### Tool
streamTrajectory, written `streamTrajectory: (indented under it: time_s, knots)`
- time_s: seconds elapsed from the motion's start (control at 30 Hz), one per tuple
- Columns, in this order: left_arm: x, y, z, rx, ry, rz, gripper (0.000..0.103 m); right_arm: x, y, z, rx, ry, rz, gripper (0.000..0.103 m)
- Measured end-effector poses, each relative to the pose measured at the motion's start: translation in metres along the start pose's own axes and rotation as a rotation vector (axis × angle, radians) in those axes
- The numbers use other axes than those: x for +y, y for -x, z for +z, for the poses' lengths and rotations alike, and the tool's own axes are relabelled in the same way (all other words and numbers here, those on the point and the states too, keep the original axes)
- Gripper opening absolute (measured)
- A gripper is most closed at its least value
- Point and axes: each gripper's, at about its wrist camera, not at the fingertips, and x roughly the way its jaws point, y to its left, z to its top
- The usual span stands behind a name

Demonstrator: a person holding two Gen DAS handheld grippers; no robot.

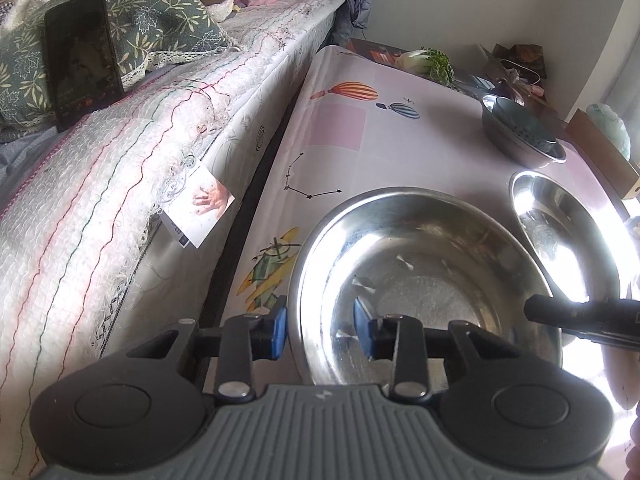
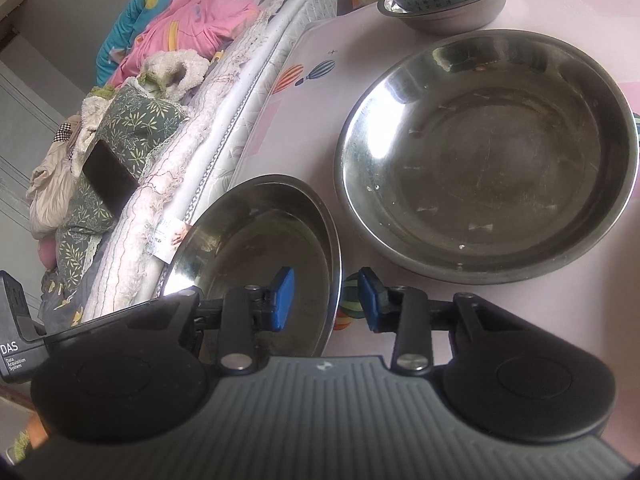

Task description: Organize plates and bowls

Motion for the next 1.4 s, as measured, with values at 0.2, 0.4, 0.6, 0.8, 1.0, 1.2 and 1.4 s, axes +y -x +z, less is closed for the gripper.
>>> streamTrajectory:
  time_s: [0.2,0.4,0.6,0.8,1.0,1.2,1.4]
  knots:
    - [-0.001,0.003,-0.001,0.007,-0.008,-0.002,0.034,0.001,0.001,-0.002,0.009,0.001,0.011,0.024]
    - [-0.005,0.008,-0.005,0.036,-0.02,-0.024,0.034,-0.001,0.01,-0.007,0.025,0.005,0.007,0.026]
    - [-0.008,0.017,-0.016,0.075,-0.041,-0.074,0.035,-0.006,0.023,-0.017,0.038,0.006,-0.003,0.026]
    - [-0.011,0.023,-0.025,0.08,-0.052,-0.094,0.036,-0.013,0.031,-0.025,0.027,-0.013,0.004,0.026]
    - [-0.013,0.021,-0.022,0.061,-0.06,-0.078,0.039,-0.011,0.03,-0.025,0.008,0.002,-0.013,0.026]
    - [-0.015,0.013,-0.019,0.057,-0.062,-0.055,0.039,-0.011,0.026,-0.025,-0.005,-0.004,-0.028,0.024]
    - [-0.017,0.01,-0.019,0.047,-0.071,-0.041,0.038,-0.009,0.023,-0.025,-0.01,-0.002,-0.035,0.021]
